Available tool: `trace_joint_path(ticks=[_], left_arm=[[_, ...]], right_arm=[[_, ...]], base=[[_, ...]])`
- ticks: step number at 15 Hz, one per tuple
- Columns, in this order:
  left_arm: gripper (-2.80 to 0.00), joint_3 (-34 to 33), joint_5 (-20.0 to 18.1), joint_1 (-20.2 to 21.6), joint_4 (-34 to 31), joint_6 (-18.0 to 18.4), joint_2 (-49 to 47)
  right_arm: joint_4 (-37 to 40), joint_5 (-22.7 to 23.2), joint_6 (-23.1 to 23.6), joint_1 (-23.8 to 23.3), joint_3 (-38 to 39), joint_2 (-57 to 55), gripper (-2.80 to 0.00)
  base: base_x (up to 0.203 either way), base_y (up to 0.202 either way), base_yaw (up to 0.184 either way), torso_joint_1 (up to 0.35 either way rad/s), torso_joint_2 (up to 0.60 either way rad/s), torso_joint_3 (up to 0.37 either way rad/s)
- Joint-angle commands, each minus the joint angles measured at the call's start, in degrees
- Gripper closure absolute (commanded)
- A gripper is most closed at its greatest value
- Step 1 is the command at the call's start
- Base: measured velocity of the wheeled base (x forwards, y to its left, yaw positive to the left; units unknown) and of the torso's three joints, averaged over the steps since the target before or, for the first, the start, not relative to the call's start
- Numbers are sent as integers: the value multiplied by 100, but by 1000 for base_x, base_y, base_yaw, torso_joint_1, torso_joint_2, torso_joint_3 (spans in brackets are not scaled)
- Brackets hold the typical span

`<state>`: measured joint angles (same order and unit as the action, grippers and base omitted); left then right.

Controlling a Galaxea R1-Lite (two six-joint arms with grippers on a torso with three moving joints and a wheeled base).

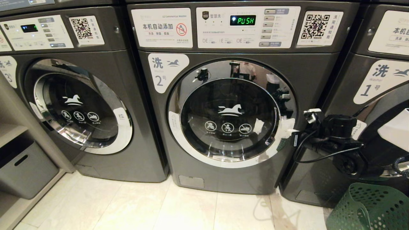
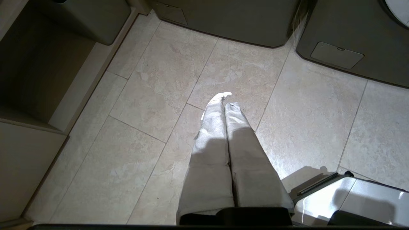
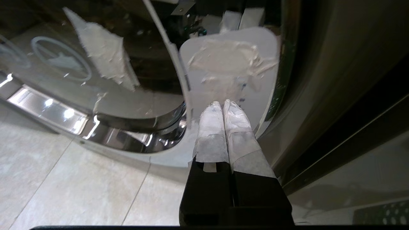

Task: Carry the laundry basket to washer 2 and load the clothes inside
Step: Press the washing machine door tightly with the right hand

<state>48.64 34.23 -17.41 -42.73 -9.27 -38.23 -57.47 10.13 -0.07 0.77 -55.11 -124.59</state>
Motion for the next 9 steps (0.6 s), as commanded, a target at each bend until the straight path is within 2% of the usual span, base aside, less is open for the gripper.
trace_joint_path(ticks=[1,3,9], left_arm=[[0,-61,22,14,-199,-27,421],[0,23,22,27,-450,-31,504],[0,303,-125,274,-710,-29,612]], right_arm=[[-101,-211,6,5,-366,-366,0],[-115,-353,15,9,-628,-522,0],[-109,-301,7,81,-1090,-868,0]], base=[[0,0,0,0,0,0],[0,0,0,0,0,0],[0,0,0,0,0,0]])
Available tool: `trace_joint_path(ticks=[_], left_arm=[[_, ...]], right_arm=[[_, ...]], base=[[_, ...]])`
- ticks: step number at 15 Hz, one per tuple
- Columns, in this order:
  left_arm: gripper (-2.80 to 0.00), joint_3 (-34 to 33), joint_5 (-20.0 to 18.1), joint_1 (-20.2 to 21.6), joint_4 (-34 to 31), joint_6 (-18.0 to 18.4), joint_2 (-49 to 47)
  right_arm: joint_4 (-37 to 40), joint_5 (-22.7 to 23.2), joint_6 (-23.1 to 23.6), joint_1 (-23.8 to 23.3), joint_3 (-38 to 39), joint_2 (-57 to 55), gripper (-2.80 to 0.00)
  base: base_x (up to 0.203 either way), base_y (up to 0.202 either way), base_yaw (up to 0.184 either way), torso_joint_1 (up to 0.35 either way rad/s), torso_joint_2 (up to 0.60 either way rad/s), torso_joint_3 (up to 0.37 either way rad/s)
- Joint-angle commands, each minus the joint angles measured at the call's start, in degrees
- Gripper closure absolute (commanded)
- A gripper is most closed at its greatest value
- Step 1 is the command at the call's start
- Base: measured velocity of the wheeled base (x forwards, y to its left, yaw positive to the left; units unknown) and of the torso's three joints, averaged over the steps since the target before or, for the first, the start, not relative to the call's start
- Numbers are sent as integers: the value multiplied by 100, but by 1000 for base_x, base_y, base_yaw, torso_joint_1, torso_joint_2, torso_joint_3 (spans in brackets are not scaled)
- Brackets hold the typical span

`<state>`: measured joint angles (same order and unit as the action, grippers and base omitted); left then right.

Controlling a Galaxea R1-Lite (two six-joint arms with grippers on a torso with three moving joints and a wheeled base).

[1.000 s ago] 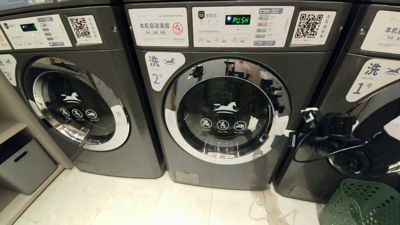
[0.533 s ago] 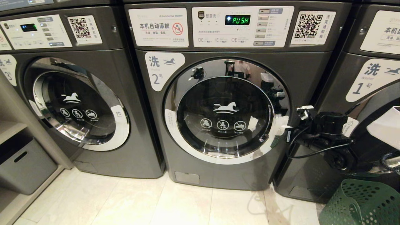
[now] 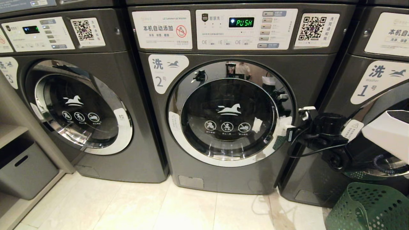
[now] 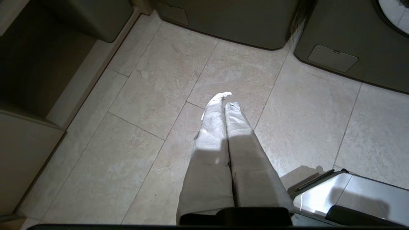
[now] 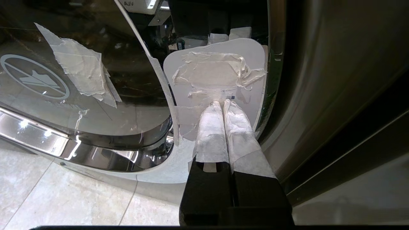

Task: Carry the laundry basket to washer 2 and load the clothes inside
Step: Press the washing machine door tightly with the right hand

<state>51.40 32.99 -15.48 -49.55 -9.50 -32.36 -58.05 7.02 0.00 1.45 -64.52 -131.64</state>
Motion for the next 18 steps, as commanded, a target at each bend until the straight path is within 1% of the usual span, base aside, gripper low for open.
trace_joint_path(ticks=[1,4,5,6,7,8,10,12,13,14,15,16,17,18], left_arm=[[0,102,-29,172,-46,-4,1],[0,299,-210,317,-272,-5,68],[0,275,-276,317,-255,-4,170],[0,251,-481,318,-241,0,245],[0,254,-565,331,-262,0,268],[0,310,-570,380,-273,4,236],[0,547,-692,519,-326,17,197],[0,637,-960,707,-575,21,387],[0,649,-1148,913,-751,25,545],[0,634,-1370,1083,-875,33,678],[0,564,-1746,1454,-959,67,920],[0,397,-2204,1777,-969,151,1256],[0,126,-2803,1997,-918,288,1519],[0,-208,-3253,2103,-623,381,1610]], right_arm=[[-49,3,0,13,-311,-246,0],[-40,-2,0,13,-619,-474,0],[-33,-6,0,13,-539,-415,0],[-6,-5,5,13,-356,-228,0],[116,10,9,18,-94,106,0],[305,41,8,37,173,546,0],[695,104,4,126,865,1597,0],[913,133,2,251,1721,2528,0],[980,137,5,315,2163,2934,0],[1016,135,9,359,2467,3250,0],[1044,125,14,406,2748,3610,0],[1061,119,21,449,2961,3943,0],[1073,117,47,507,3089,4259,0],[1088,118,152,584,3157,4567,0]], base=[[0,0,0,0,0,0],[0,0,0,0,0,0],[0,0,0,0,0,0],[0,0,0,0,0,0],[0,0,0,0,0,0],[0,0,0,0,0,0],[0,0,0,0,0,0],[0,0,0,0,0,0],[0,0,0,0,0,0],[0,0,0,0,0,0],[0,0,0,0,0,0],[0,0,0,0,0,0],[0,0,0,0,0,0],[0,0,0,0,0,0]])
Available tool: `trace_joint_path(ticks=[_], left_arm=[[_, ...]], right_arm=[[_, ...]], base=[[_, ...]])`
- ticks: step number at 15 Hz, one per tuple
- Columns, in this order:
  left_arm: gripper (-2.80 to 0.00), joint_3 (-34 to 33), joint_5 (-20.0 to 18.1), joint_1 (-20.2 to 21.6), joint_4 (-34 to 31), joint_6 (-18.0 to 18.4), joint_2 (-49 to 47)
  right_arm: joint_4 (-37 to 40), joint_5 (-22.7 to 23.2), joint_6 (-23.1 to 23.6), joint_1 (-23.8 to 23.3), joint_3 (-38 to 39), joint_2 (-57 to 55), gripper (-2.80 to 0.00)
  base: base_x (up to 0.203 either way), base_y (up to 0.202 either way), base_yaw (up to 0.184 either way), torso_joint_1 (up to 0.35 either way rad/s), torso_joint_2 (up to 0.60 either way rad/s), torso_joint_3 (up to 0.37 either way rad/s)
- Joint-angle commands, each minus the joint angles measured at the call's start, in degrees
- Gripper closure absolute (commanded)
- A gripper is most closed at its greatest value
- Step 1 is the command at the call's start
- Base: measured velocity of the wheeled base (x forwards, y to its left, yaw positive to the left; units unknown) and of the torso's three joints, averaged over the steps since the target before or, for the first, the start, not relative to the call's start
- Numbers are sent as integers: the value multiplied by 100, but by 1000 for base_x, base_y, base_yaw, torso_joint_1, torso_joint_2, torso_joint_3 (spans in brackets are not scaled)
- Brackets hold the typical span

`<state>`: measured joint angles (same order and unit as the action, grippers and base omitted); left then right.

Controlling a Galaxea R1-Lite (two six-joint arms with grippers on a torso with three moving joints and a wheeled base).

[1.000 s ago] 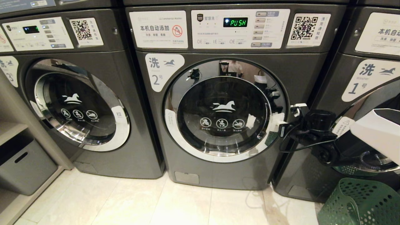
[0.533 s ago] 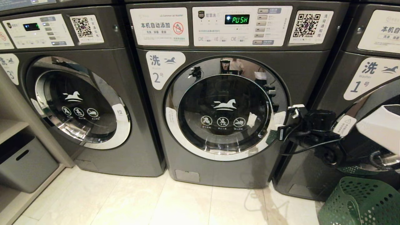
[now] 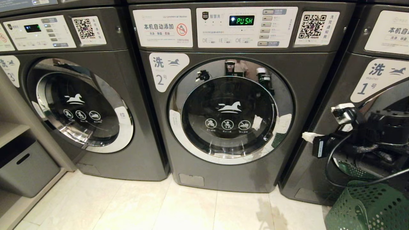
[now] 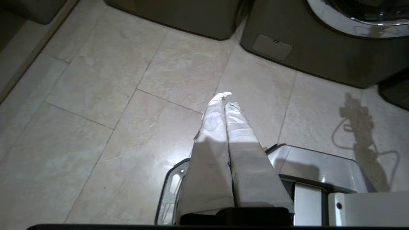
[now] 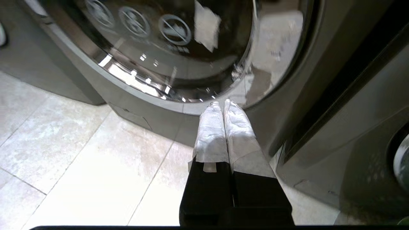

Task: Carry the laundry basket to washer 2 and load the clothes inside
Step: Press the washing machine door tightly with the right hand, then press the washing machine switch

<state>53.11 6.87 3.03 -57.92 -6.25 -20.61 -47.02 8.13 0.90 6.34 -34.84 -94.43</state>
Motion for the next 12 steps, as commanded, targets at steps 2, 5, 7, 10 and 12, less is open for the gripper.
trace_joint_path(ticks=[2,5,7,10,12], left_arm=[[0,-1388,-721,297,1569,200,434],[0,-3677,-752,314,4484,722,433],[0,-4999,-782,320,6062,1021,434],[0,-5540,-1179,326,6998,969,437],[0,-5481,-1229,80,6712,937,410]], right_arm=[[146,44,354,189,194,1406,0],[1214,256,488,549,-177,2171,0],[1650,316,511,831,-782,2207,0],[1791,345,523,998,-1762,1677,0],[1763,352,506,1020,-2386,1086,0]], base=[[0,0,0,0,0,0],[0,0,0,0,0,0],[0,0,0,0,0,0],[0,0,0,0,0,0],[0,0,0,0,0,0]])
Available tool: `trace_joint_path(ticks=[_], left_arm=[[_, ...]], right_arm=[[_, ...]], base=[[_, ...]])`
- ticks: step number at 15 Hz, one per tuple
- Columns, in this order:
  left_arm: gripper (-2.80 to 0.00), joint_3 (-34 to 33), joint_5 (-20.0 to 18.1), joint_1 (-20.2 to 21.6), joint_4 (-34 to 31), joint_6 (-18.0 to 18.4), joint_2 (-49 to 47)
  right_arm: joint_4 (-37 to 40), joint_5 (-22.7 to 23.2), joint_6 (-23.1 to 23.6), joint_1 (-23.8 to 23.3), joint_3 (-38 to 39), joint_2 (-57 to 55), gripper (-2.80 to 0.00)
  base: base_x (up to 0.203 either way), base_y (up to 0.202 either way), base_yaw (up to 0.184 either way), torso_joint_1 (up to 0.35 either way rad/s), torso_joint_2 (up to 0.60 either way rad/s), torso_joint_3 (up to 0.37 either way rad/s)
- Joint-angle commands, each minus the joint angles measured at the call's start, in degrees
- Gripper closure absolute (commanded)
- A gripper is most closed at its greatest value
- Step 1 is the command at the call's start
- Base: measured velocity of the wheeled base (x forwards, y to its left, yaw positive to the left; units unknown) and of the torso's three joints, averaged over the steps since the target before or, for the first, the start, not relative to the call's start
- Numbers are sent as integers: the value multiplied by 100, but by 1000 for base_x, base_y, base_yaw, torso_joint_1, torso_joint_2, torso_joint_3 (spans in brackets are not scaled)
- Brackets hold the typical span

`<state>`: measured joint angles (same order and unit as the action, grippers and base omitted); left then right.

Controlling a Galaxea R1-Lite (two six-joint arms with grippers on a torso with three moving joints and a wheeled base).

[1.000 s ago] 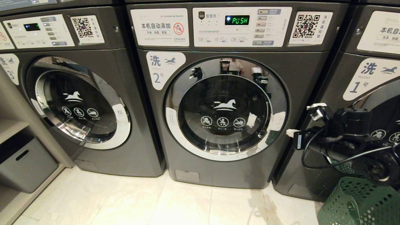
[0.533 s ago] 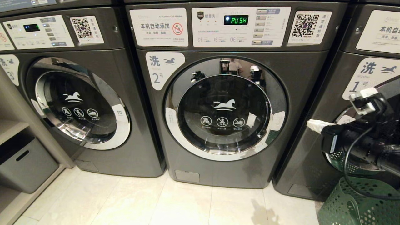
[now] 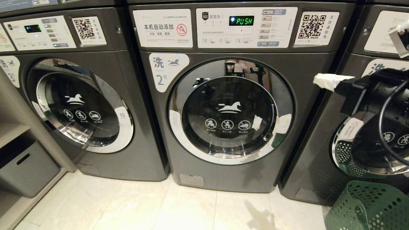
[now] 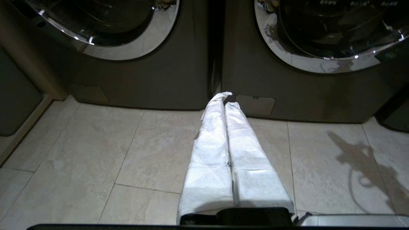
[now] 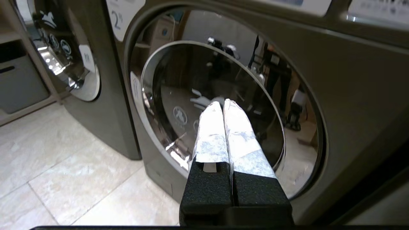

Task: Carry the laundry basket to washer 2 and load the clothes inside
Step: Press the washing machine switch

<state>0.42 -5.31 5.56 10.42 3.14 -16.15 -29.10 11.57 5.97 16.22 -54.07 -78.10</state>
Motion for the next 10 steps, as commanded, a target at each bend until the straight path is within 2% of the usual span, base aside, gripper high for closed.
trace_joint_path(ticks=[1,2,3,5,8,10], left_arm=[[0,-155,-10,-533,-301,2,17],[0,-107,-42,-815,-428,12,49],[0,-63,-45,-865,-553,30,64],[0,-62,236,-735,-592,56,432],[0,-166,375,-615,-626,50,1562],[0,-271,457,-566,-488,54,1607]], right_arm=[[-58,6,0,38,-760,-856,0],[-130,1,14,45,-1024,-1183,0],[-282,-19,25,59,-1305,-1497,0],[-674,-166,109,97,-1936,-2083,0],[-825,-420,288,139,-2827,-2608,0],[-835,-474,303,145,-3489,-3011,0]], base=[[0,0,0,0,0,0],[0,0,0,0,0,0],[0,0,0,0,0,0],[0,0,0,0,0,0],[0,0,0,0,0,0],[0,0,0,0,0,0]])
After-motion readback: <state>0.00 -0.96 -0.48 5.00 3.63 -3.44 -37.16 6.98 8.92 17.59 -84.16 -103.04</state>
